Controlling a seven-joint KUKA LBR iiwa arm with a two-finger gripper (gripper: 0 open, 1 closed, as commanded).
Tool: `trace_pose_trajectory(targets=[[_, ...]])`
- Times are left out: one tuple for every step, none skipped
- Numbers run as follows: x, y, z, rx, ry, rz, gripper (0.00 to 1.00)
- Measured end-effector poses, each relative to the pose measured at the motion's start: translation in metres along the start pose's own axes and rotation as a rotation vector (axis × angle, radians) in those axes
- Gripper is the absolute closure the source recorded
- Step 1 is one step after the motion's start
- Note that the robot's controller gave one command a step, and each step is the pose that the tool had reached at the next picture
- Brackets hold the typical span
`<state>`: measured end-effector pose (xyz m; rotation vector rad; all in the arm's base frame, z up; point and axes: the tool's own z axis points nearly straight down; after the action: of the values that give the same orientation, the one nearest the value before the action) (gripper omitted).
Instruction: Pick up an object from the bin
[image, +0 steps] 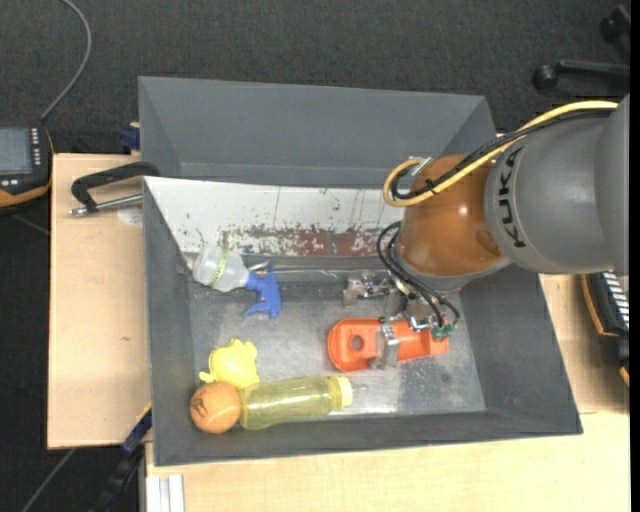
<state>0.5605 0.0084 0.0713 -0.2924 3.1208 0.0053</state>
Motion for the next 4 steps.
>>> trace_pose_trajectory(targets=[[0.005, 0.004, 0.000, -0.002, -0.002, 0.031, 1.00], [0.005, 0.004, 0.000, -0.002, -0.002, 0.031, 1.00], [0.017, 0.004, -0.052, -0.003, 0.000, 0.006, 1.00], [0.006, -0.001, -0.064, 0.000, -0.017, -0.003, 1.00]])
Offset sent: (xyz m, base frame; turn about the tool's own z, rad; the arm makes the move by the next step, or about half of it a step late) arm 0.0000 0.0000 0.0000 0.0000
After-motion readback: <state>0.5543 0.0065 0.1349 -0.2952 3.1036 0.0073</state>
